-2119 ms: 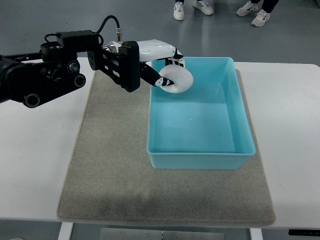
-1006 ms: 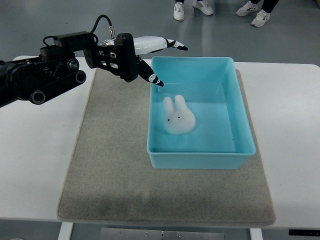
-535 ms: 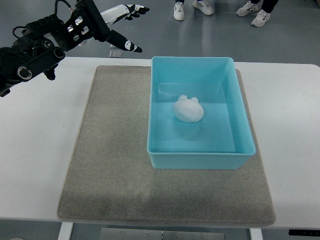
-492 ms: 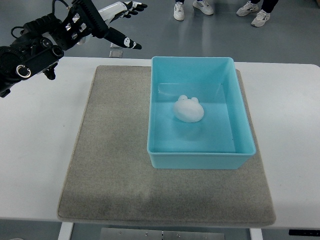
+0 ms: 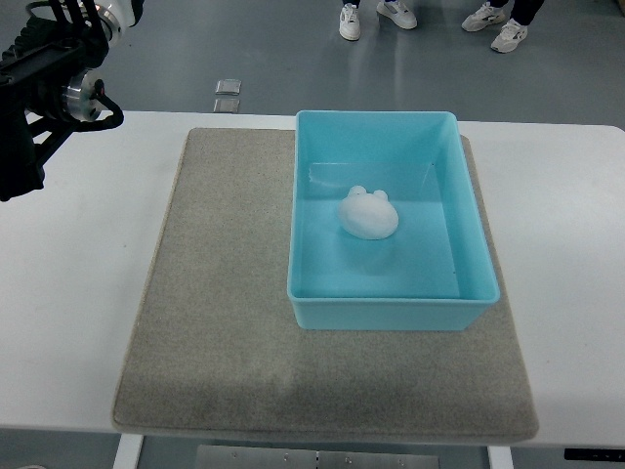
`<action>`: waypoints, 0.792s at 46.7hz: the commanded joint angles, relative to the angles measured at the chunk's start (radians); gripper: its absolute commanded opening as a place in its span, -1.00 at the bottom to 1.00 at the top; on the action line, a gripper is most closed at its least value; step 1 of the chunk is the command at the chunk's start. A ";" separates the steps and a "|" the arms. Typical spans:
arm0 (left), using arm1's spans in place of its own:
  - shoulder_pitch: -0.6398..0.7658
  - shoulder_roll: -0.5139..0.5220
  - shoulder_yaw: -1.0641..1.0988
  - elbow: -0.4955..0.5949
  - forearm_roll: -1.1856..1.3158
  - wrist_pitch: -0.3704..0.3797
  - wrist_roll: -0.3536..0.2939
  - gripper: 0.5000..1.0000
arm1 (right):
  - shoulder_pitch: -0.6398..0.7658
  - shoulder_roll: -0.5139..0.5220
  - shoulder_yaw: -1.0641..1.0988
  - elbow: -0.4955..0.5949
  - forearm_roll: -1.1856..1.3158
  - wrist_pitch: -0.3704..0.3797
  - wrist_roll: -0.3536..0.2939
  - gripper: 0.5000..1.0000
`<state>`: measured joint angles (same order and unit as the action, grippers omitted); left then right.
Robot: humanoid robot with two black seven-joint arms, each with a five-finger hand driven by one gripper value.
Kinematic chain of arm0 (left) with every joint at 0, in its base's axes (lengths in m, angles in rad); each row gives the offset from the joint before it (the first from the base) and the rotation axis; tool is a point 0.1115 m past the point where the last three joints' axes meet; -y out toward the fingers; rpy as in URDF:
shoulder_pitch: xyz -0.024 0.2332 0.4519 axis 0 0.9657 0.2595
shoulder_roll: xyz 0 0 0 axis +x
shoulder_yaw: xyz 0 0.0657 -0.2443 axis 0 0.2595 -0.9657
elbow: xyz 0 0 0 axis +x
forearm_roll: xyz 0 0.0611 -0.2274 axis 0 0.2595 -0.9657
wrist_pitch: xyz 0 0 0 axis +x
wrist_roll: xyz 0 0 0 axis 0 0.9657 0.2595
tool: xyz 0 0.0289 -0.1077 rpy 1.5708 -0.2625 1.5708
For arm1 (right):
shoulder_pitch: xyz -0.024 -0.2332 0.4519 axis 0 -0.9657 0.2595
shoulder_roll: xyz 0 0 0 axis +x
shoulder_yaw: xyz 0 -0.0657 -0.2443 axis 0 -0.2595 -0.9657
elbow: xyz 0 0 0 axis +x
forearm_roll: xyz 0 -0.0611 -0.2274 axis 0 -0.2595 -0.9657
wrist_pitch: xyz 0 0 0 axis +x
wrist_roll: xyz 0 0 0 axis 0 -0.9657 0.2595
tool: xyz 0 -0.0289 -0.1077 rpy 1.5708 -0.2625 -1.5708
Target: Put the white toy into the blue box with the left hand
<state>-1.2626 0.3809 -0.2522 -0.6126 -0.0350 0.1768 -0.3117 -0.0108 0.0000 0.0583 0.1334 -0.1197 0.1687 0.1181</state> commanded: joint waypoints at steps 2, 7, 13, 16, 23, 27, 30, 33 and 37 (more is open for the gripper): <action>0.000 -0.020 -0.004 0.053 -0.135 0.001 0.002 0.89 | 0.000 0.000 0.000 0.000 0.000 0.000 0.000 0.74; 0.011 -0.031 -0.019 0.082 -0.250 -0.010 0.003 0.90 | 0.000 0.000 0.000 0.000 0.000 0.000 0.000 0.74; 0.023 -0.054 -0.024 0.093 -0.335 -0.023 0.008 0.92 | 0.000 0.000 0.000 0.000 0.000 0.000 0.000 0.74; 0.026 -0.062 -0.025 0.096 -0.381 -0.036 0.008 0.92 | 0.000 0.000 0.000 0.000 0.000 0.000 0.000 0.74; 0.045 -0.076 -0.048 0.100 -0.454 -0.049 0.008 0.92 | 0.000 0.000 0.000 0.000 0.000 0.000 0.000 0.74; 0.058 -0.097 -0.061 0.100 -0.459 -0.060 0.008 0.93 | 0.000 0.000 0.000 0.000 0.000 0.000 0.000 0.74; 0.071 -0.100 -0.067 0.102 -0.459 -0.092 0.008 0.93 | 0.000 0.000 0.000 0.000 0.000 0.000 0.000 0.74; 0.080 -0.105 -0.073 0.114 -0.459 -0.121 0.008 0.93 | 0.000 0.000 0.000 0.000 0.000 0.000 0.000 0.74; 0.094 -0.129 -0.090 0.149 -0.459 -0.172 0.008 0.94 | 0.000 0.000 0.000 0.000 0.000 0.000 0.000 0.74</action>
<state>-1.1790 0.2678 -0.3303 -0.4872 -0.4942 0.0414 -0.3040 -0.0107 0.0000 0.0583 0.1334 -0.1197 0.1687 0.1182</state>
